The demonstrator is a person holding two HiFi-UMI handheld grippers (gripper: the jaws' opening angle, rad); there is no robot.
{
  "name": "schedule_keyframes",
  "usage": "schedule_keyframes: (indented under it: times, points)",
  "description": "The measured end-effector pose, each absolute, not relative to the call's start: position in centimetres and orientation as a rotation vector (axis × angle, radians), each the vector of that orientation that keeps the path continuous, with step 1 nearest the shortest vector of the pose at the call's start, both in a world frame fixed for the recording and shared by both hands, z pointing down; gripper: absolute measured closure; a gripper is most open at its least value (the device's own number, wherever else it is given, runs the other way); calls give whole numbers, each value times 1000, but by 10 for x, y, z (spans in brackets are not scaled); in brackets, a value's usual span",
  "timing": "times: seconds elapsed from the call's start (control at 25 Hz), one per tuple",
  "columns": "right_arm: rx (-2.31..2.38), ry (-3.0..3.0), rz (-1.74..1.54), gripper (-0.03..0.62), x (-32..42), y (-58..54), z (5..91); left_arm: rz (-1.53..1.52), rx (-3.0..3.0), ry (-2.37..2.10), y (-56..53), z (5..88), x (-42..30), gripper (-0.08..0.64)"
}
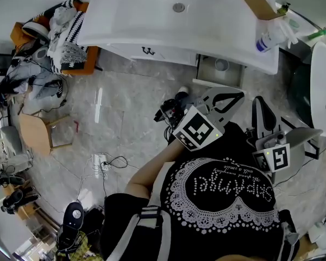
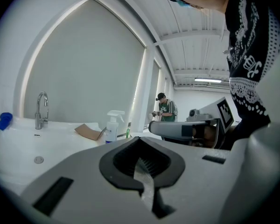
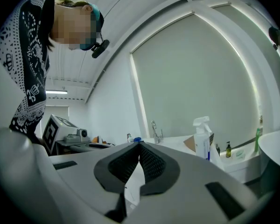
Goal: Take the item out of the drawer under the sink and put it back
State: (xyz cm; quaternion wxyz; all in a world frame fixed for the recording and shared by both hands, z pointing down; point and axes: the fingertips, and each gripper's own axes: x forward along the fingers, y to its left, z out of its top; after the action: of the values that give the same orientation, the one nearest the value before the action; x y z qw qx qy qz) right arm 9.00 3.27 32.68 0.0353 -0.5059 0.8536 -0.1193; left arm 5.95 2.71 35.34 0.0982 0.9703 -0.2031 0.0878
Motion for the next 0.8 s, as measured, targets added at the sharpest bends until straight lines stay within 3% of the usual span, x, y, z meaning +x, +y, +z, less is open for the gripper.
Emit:
schedule_keyframes:
  times: [0.8]
  points:
    - [-1567,2668,-387,574,78,24,325,225,2840,-606,19,346,49,555]
